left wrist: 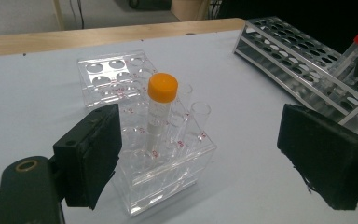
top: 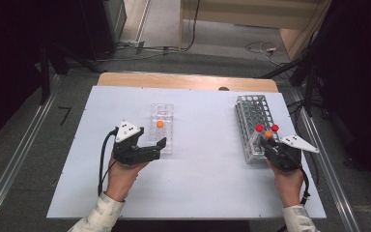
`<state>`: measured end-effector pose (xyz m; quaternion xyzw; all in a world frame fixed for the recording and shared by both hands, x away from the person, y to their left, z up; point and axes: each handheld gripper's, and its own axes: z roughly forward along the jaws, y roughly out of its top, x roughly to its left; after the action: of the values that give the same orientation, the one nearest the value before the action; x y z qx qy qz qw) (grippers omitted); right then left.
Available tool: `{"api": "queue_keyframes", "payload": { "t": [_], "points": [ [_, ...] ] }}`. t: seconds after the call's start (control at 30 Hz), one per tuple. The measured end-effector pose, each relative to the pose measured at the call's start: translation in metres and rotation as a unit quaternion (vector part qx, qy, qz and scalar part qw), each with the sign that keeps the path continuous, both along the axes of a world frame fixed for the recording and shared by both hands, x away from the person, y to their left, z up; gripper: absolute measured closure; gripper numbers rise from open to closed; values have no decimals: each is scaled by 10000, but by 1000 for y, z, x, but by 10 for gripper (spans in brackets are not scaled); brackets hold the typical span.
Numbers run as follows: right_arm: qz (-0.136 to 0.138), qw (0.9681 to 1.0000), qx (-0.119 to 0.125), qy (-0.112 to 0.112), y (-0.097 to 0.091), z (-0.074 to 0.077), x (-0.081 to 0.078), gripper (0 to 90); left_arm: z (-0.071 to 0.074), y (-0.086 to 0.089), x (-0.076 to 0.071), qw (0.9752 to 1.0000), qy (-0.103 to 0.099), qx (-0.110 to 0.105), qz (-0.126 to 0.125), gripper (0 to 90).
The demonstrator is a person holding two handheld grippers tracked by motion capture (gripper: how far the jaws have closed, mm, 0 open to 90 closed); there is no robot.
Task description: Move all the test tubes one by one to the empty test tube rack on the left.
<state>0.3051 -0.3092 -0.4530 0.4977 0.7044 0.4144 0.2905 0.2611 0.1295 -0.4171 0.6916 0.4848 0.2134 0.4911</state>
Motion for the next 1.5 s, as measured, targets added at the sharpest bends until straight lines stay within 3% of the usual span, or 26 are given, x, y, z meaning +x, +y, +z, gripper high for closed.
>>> {"api": "queue_keyframes", "payload": {
  "t": [0.57, 0.93, 1.17, 1.5],
  "points": [
    [64, 9979, 122, -633, -4, 51, -27, 719, 1, 0, -1, 10000, -22, -22, 10, 144],
    [378, 9982, 39, -453, 7, 52, -36, 719, 1, 0, -1, 10000, -27, -24, 4, 144],
    [762, 9959, 27, -486, 24, 57, -48, 719, 1, 0, -1, 10000, -37, -15, -5, 147],
    [1213, 9921, 83, -307, 50, 50, -49, 719, 2, -1, -2, 10000, -49, -12, -10, 147]
  ]
}}
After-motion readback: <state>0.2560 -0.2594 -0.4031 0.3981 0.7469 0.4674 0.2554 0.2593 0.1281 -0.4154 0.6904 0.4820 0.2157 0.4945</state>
